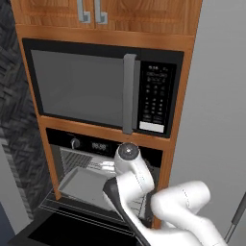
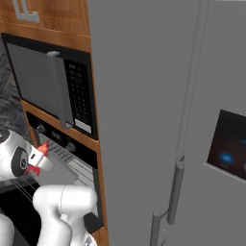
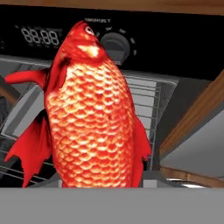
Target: Place the fish on the rack of the oven.
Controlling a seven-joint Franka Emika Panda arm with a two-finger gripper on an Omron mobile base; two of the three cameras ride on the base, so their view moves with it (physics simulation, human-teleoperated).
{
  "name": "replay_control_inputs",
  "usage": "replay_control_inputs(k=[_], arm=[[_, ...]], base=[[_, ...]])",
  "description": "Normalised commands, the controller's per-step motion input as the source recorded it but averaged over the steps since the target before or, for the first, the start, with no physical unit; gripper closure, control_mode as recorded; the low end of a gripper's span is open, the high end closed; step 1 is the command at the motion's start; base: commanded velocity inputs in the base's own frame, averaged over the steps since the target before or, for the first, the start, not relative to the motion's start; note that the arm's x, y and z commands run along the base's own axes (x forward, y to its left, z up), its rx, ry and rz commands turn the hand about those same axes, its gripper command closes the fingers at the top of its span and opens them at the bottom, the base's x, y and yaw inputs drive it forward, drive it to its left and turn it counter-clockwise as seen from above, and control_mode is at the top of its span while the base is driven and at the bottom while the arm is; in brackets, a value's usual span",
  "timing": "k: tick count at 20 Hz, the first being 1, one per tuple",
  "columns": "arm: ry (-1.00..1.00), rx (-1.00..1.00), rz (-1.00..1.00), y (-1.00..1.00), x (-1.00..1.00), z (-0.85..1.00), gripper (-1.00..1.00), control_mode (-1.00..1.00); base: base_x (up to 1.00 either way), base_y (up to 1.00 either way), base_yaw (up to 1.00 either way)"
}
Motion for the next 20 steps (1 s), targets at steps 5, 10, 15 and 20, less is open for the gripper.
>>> replay_control_inputs(k=[5,10,15,20], arm=[[0.0,-0.02,-0.09,0.95,0.61,-0.59,1.0,-1.0],[0.05,-0.07,-0.11,0.74,0.65,-0.37,1.0,-1.0],[0.22,-0.04,-0.1,0.62,0.49,-0.07,1.0,-1.0],[0.12,-0.03,-0.1,0.5,0.43,-0.24,1.0,-1.0]], base=[[0.0,0.0,0.0],[0.0,0.0,0.0],[0.0,0.0,0.0],[0.0,0.0,0.0]])
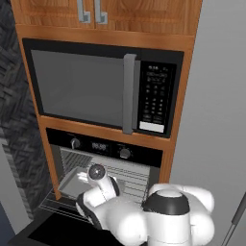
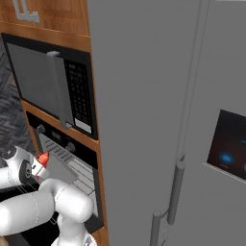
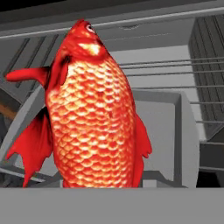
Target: Place the fish on the rack of the oven.
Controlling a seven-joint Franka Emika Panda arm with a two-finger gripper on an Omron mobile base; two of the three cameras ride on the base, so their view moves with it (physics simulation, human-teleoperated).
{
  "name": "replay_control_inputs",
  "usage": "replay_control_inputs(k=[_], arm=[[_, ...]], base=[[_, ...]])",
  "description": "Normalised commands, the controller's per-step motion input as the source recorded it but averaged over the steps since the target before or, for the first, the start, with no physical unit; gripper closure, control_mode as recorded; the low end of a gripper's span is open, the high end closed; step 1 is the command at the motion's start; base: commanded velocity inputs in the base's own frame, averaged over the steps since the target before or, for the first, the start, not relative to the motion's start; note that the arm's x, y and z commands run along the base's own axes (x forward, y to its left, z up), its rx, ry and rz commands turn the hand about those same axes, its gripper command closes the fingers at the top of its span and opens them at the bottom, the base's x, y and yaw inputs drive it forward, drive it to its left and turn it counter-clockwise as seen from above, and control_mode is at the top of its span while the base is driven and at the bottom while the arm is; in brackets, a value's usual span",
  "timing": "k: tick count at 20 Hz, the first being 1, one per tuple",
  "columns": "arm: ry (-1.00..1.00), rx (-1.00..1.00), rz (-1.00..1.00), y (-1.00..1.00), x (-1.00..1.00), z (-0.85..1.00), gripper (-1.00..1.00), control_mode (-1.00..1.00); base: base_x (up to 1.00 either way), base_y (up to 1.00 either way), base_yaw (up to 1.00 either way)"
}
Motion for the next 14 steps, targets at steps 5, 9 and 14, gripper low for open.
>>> replay_control_inputs(k=[5,9,14], arm=[[0.04,-0.03,-0.11,0.21,0.26,-0.41,1.0,-1.0],[0.11,0.0,-0.05,0.0,0.44,-0.24,1.0,-1.0],[0.13,0.0,-0.03,0.03,0.42,-0.36,1.0,-1.0]], base=[[0.0,0.0,0.0],[0.0,0.0,0.0],[0.0,0.0,0.0]])
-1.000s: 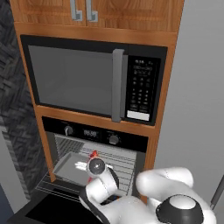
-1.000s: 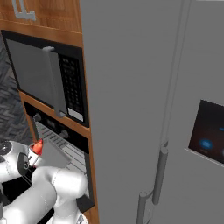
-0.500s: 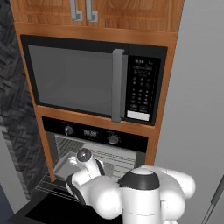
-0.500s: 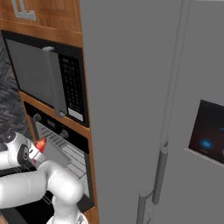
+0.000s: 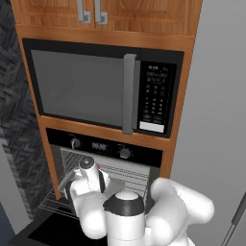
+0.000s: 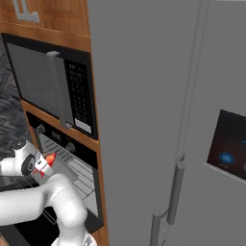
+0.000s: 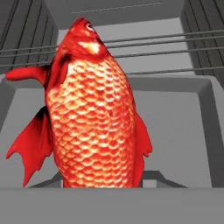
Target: Place the fish on the rack of the oven.
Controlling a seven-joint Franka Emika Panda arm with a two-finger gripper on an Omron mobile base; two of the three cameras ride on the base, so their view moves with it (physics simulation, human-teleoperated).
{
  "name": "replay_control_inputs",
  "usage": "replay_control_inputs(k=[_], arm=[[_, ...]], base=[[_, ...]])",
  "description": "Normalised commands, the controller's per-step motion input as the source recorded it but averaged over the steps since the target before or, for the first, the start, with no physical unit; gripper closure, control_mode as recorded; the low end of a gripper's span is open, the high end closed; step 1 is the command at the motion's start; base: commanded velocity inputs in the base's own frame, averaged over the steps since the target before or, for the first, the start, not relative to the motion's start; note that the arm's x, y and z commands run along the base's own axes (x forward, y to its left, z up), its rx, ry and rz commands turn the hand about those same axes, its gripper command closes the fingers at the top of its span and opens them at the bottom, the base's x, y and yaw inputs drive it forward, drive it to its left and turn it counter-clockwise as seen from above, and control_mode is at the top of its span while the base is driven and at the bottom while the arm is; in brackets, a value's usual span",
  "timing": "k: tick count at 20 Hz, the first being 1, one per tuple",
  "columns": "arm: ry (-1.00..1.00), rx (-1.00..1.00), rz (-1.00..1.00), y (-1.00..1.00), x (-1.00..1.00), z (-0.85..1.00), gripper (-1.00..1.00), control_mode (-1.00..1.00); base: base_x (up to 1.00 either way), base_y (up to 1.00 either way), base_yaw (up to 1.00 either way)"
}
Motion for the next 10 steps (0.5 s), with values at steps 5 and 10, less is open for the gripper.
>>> replay_control_inputs(k=[5,10], arm=[[0.0,0.0,-0.03,0.12,0.19,-0.47,1.0,-1.0],[0.1,0.0,-0.04,0.12,0.36,-0.41,1.0,-1.0]], base=[[0.0,0.0,0.0],[0.0,0.0,0.0]])
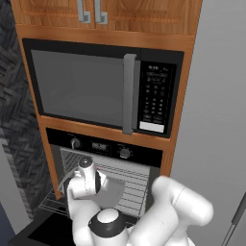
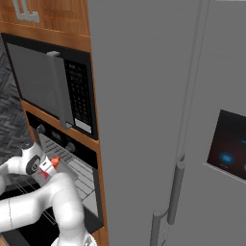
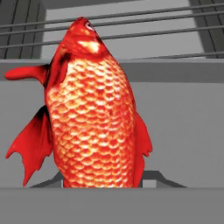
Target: Place the fish on the rack of the oven.
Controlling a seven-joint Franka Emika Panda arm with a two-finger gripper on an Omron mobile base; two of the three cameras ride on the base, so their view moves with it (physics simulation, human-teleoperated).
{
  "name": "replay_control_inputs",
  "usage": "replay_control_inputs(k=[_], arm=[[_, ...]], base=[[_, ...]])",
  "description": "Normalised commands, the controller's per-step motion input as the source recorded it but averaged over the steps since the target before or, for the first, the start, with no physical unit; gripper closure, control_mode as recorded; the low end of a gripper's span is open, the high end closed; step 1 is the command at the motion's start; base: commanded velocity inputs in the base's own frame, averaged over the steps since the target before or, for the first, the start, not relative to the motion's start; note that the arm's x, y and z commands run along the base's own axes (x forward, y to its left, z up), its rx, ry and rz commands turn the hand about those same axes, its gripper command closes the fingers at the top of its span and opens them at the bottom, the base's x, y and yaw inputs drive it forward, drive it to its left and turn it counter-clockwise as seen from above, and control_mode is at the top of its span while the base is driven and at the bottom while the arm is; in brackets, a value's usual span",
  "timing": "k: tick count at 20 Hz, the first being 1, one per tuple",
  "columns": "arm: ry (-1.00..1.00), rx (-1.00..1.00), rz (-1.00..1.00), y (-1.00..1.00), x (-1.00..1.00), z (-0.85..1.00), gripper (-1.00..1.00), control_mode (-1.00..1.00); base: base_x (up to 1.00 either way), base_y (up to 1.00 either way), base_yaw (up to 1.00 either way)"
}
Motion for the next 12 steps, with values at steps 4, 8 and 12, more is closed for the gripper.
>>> replay_control_inputs(k=[4,8,12], arm=[[0.12,0.0,-0.05,0.16,0.28,-0.41,1.0,-1.0],[0.03,0.0,-0.02,0.09,0.11,-0.51,1.0,-1.0],[0.0,-0.02,0.0,0.05,0.0,-0.39,1.0,-1.0]], base=[[0.0,0.0,0.0],[0.0,0.0,0.0],[0.0,0.0,0.0]])
